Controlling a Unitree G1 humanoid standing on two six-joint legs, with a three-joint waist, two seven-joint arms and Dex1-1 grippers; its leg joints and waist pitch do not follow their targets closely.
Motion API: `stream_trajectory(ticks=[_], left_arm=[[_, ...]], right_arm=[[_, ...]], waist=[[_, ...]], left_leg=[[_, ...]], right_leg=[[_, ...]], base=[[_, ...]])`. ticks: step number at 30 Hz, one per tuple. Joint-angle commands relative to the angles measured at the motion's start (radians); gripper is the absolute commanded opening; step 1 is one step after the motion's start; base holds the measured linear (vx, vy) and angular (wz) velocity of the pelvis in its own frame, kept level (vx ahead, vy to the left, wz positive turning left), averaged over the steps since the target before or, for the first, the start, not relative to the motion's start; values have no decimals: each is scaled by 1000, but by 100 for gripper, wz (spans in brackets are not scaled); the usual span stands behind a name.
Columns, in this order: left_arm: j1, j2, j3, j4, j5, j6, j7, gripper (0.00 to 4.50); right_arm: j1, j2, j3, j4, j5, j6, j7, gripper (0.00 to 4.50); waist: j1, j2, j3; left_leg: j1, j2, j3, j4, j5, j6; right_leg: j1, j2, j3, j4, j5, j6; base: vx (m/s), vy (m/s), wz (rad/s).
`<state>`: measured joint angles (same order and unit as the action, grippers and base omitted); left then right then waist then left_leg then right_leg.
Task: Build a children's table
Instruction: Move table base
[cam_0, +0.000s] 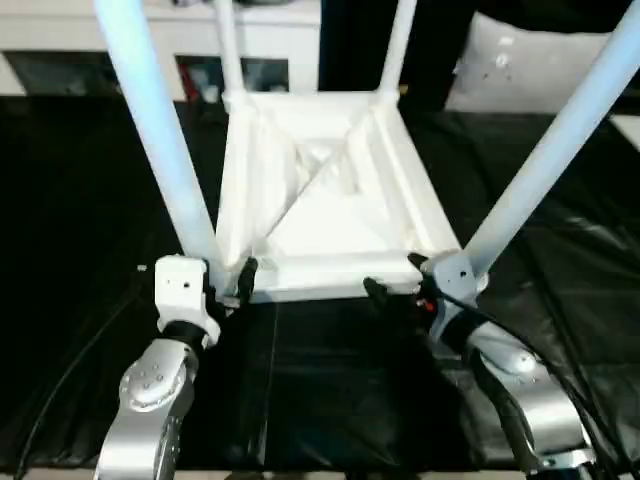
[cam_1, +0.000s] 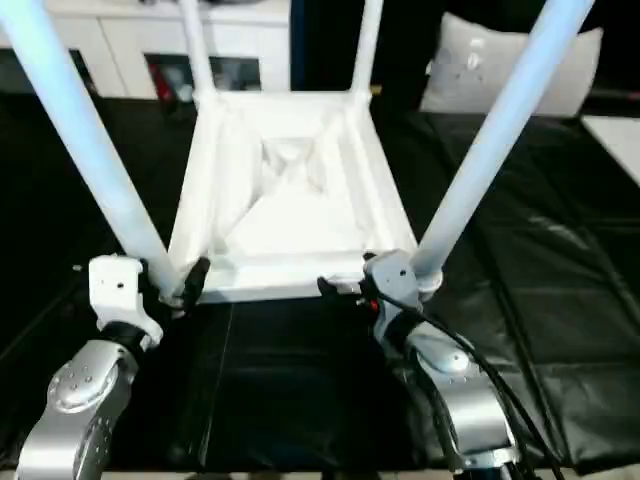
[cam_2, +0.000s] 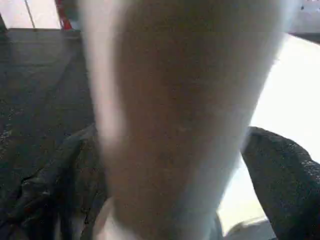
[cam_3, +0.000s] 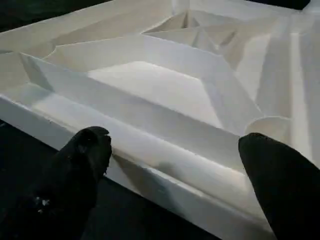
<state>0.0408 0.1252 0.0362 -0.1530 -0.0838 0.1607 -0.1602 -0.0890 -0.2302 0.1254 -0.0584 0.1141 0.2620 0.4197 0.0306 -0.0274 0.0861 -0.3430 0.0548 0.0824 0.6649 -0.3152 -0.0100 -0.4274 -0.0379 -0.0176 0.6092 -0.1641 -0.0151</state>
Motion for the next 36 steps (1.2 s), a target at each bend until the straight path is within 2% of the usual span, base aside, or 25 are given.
stream_trajectory(ticks=[1,2,3,4,5,6,7,10,13,18,20,21,22,23,24,25,26,27,28,29,30,31,33,34,36], left_arm=[[15,5,11,-16,1,-7,2,446],[16,4,12,-18,1,-8,1,446],[18,3,11,-19,2,-9,1,446],[19,3,10,-19,2,-11,1,446],[19,4,8,-18,3,-13,1,446],[19,4,8,-17,4,-14,-1,446],[19,5,8,-17,5,-13,-1,446],[19,7,6,-17,4,-12,-1,446],[19,9,6,-17,3,-11,-2,446],[23,7,5,-16,1,-8,-5,446],[24,9,2,-17,7,1,-2,446],[24,11,0,-18,12,9,1,446],[24,9,2,-17,10,7,2,446],[24,8,2,-16,9,5,2,446],[24,7,2,-15,8,2,1,446],[24,8,2,-14,8,2,1,446],[24,8,2,-13,9,2,1,446],[24,8,1,-13,9,2,1,446],[24,8,1,-13,10,3,1,446],[23,8,0,-13,11,3,1,446],[23,8,0,-13,11,3,1,446],[23,9,0,-12,12,4,1,446],[22,10,-1,-11,13,5,1,446],[22,11,-1,-11,13,6,1,446],[22,11,-2,-10,14,6,2,446]], right_arm=[[4,2,0,-7,0,-1,0,450],[4,1,1,-8,1,-1,-1,450],[5,0,2,-9,2,-2,-2,450],[6,0,2,-10,2,-2,-2,450],[6,1,2,-10,2,-2,-3,450],[7,1,2,-10,1,-3,-4,450],[7,1,1,-10,1,-3,-5,450],[7,2,0,-9,-1,-3,-6,450],[8,4,-2,-10,-4,-2,-6,450],[9,4,-1,-10,-5,0,-7,450],[8,3,0,-7,-6,0,-6,450],[8,2,0,-7,-7,0,-6,450],[8,2,0,-6,-8,1,-6,450],[8,2,1,-7,-8,2,-6,450],[8,2,1,-7,-8,3,-6,450],[8,2,1,-7,-9,4,-6,450],[8,2,1,-8,-9,4,-6,450],[9,2,1,-8,-9,4,-6,450],[9,1,1,-8,-9,4,-7,450],[9,1,0,-7,-10,4,-7,450],[9,1,1,-7,-10,4,-8,450],[9,1,1,-7,-11,5,-8,450],[9,1,2,-7,-13,6,-9,450],[9,1,2,-7,-13,6,-9,450],[9,1,1,-6,-13,5,-9,450]], waist=[[-15,31,-56],[-18,27,-49],[-19,26,-31],[-19,22,-20],[-19,21,-14],[-19,19,-13],[-21,19,-15],[-28,18,-20],[-29,19,-24],[-27,15,-31],[-29,11,-46],[-29,12,-61],[-27,12,-71],[-26,13,-77],[-25,12,-77],[-20,18,-72],[-21,19,-62],[-22,27,-43],[-30,28,-33],[-31,32,-29],[-34,32,-24],[-36,30,-15],[-36,22,-12],[-35,21,-14],[-34,20,-19]], left_leg=[[-7,148,-49,-93,311,43],[-2,153,-50,-96,282,59],[-2,154,-42,-109,31,99],[0,154,-38,-116,-121,90],[4,154,-36,-119,-190,77],[15,152,-32,-119,-256,50],[15,152,-27,-122,-256,40],[2,157,-12,-128,-195,41],[-2,158,-4,-127,-135,55],[-9,159,1,-121,-29,95],[-22,148,4,-97,208,177],[-28,131,11,-77,375,266],[-35,121,15,-68,453,343],[-38,117,15,-63,472,370],[-47,118,16,-60,469,412],[-45,129,14,-65,376,422],[-40,137,15,-75,266,404],[-26,155,10,-96,21,323],[-24,172,-3,-113,-125,224],[-17,179,-7,-120,-181,178],[-8,185,-7,-132,-263,104],[-6,181,-5,-140,-328,53],[-3,169,-1,-141,-366,8],[0,164,0,-139,-345,0],[-4,164,0,-138,-301,3]], right_leg=[[81,-82,30,-18,270,-291],[73,-85,28,-29,177,-287],[76,-107,43,-64,-100,-284],[75,-118,50,-84,-279,-268],[72,-122,53,-93,-370,-251],[63,-125,55,-105,-484,-216],[58,-122,58,-109,-500,-198],[63,-118,58,-103,-426,-197],[66,-119,56,-98,-345,-222],[73,-123,46,-92,-239,-251],[66,-114,40,-78,-11,-284],[60,-105,29,-63,142,-310],[53,-97,19,-60,199,-322],[52,-93,13,-59,202,-322],[42,-86,2,-70,155,-316],[36,-85,-8,-87,2,-298],[35,-85,-13,-101,-128,-284],[39,-90,-21,-123,-392,-239],[46,-98,-26,-129,-500,-185],[46,-97,-28,-130,-506,-167],[47,-103,-28,-133,-481,-144],[53,-113,-31,-138,-501,-126],[57,-127,-27,-150,-590,-88],[57,-133,-24,-155,-630,-71],[60,-136,-19,-155,-622,-69]], base=[[0,0,0],[-65,24,-1],[-65,24,-1],[-67,6,3],[-64,-10,6],[-64,-10,6],[-55,-19,10],[0,0,0],[0,0,0],[0,0,0],[0,0,0],[0,0,0],[0,0,0],[0,0,0],[0,0,0],[0,0,0],[0,0,0],[0,0,0],[0,0,0],[0,0,0],[0,0,0],[0,0,0],[0,0,0],[0,0,0],[0,0,0]])
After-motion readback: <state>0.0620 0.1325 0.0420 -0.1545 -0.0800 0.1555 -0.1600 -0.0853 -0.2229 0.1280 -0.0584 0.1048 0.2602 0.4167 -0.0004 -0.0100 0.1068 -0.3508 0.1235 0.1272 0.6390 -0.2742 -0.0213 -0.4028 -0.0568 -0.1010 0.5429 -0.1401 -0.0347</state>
